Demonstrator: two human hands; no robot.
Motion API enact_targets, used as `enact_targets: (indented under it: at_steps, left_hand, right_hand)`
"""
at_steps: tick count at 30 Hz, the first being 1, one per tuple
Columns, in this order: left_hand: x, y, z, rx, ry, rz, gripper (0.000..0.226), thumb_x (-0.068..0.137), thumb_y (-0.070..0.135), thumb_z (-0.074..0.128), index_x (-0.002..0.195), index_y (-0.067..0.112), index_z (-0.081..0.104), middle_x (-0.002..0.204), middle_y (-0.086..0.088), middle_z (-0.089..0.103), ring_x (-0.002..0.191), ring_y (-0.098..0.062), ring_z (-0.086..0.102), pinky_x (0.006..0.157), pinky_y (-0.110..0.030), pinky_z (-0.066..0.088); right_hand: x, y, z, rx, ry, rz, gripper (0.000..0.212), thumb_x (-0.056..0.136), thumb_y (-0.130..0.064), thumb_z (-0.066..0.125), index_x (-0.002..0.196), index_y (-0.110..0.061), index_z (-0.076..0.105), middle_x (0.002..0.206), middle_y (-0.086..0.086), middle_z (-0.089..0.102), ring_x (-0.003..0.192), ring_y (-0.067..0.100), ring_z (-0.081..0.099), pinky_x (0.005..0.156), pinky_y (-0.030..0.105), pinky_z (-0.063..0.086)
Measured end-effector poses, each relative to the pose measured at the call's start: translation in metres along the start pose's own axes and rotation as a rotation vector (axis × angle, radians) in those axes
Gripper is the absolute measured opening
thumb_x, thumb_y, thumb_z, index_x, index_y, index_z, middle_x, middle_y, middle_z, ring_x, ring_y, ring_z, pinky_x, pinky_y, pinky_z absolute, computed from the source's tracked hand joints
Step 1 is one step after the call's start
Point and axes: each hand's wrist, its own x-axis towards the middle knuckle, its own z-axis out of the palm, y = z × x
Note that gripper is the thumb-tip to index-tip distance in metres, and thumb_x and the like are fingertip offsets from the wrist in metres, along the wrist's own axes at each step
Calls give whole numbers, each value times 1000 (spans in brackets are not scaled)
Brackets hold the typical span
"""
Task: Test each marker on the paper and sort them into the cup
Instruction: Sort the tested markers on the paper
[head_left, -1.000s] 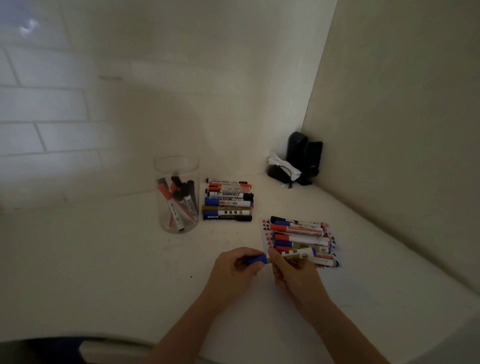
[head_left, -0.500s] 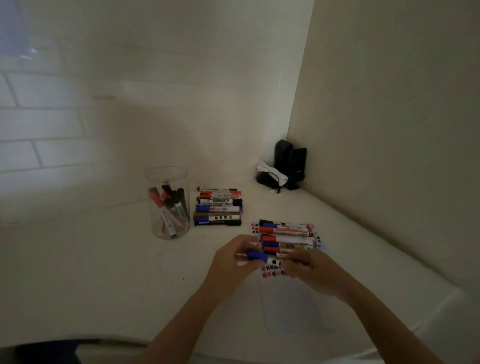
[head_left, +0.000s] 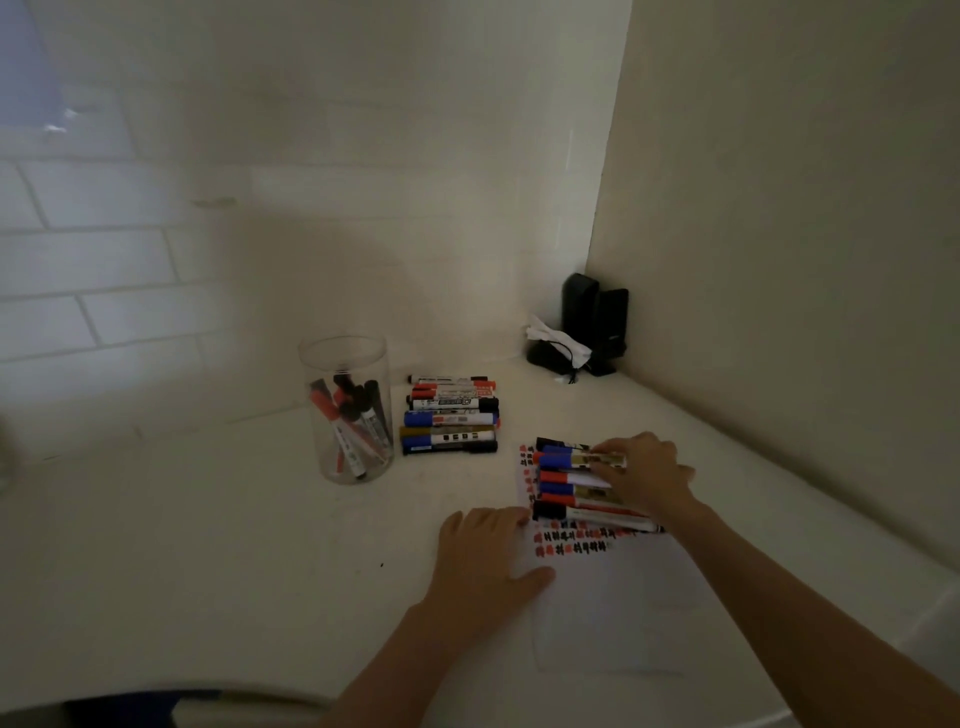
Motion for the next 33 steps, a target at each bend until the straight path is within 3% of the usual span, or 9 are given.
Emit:
enact_targets:
  at_steps: [3, 6, 8, 10, 13, 20, 23, 29, 33]
  left_hand:
    - [1, -3, -6, 142, -59, 28, 63, 87, 66, 42, 140, 35, 32, 144, 14, 38, 136, -9, 27, 118, -43, 2]
    - [1, -5, -11, 203, -82, 72, 59, 89, 65, 37, 139, 35, 34, 146, 14, 37, 137, -9, 26, 117, -48, 0]
    - [3, -5, -12, 242, -92, 96, 57, 89, 66, 35, 138, 36, 37, 145, 14, 37, 137, -10, 26, 117, -51, -1]
    - [3, -5, -13, 278, -112, 109, 57, 89, 68, 32, 137, 38, 39, 145, 15, 36, 138, -10, 25, 116, -55, -3]
    - [3, -10, -17, 342, -127, 121, 58, 90, 69, 28, 138, 40, 39, 147, 17, 35, 139, -10, 23, 113, -58, -8]
    - [-2, -20, -32, 436, -156, 176, 60, 91, 68, 21, 142, 40, 33, 150, 17, 33, 139, -10, 25, 108, -61, -19]
    - [-5, -23, -33, 450, -173, 180, 60, 91, 68, 20, 143, 40, 32, 151, 16, 32, 140, -11, 24, 108, -62, -19]
    - [-8, -20, -37, 436, -206, 177, 59, 93, 65, 22, 145, 37, 30, 153, 12, 29, 142, -14, 21, 111, -61, -14]
    - [-8, -23, -34, 390, -176, 212, 58, 95, 62, 25, 144, 34, 32, 154, 10, 28, 142, -13, 20, 117, -52, -4]
  right_hand:
    - [-10, 3, 1, 50, 49, -38, 36, 89, -50, 55, 124, -41, 56, 128, 0, 49, 120, 22, 42, 98, 45, 30]
    - [-33, 13, 11, 20, 142, -257, 57, 81, -58, 62, 133, -42, 45, 141, -7, 39, 130, 14, 34, 109, 47, 16]
    - [-47, 20, 22, -49, 140, -388, 70, 76, -63, 64, 136, -46, 32, 150, -5, 32, 139, 19, 28, 111, 55, 10]
    - [-53, 23, 31, -85, 126, -441, 69, 78, -61, 63, 135, -49, 26, 155, 1, 28, 143, 24, 25, 109, 63, 9]
    - [-48, 18, 37, -165, 56, -418, 55, 89, -55, 51, 140, -52, 30, 159, -4, 15, 147, 22, 12, 109, 64, 2]
    - [-25, 5, 43, -209, -72, -365, 46, 95, -54, 35, 141, -54, 28, 160, -5, 5, 146, 24, 5, 110, 67, 13]
    - [-15, 5, 43, -211, -41, -370, 45, 95, -54, 36, 140, -54, 29, 159, -6, 8, 145, 24, 8, 110, 64, 20]
    - [7, 12, 39, -215, -72, -328, 45, 97, -51, 37, 141, -53, 27, 159, -6, 4, 146, 24, 3, 111, 63, 19]
    - [7, 7, 30, -231, -109, -282, 53, 95, -55, 39, 144, -52, 18, 159, -5, -1, 146, 23, -1, 112, 65, 9]
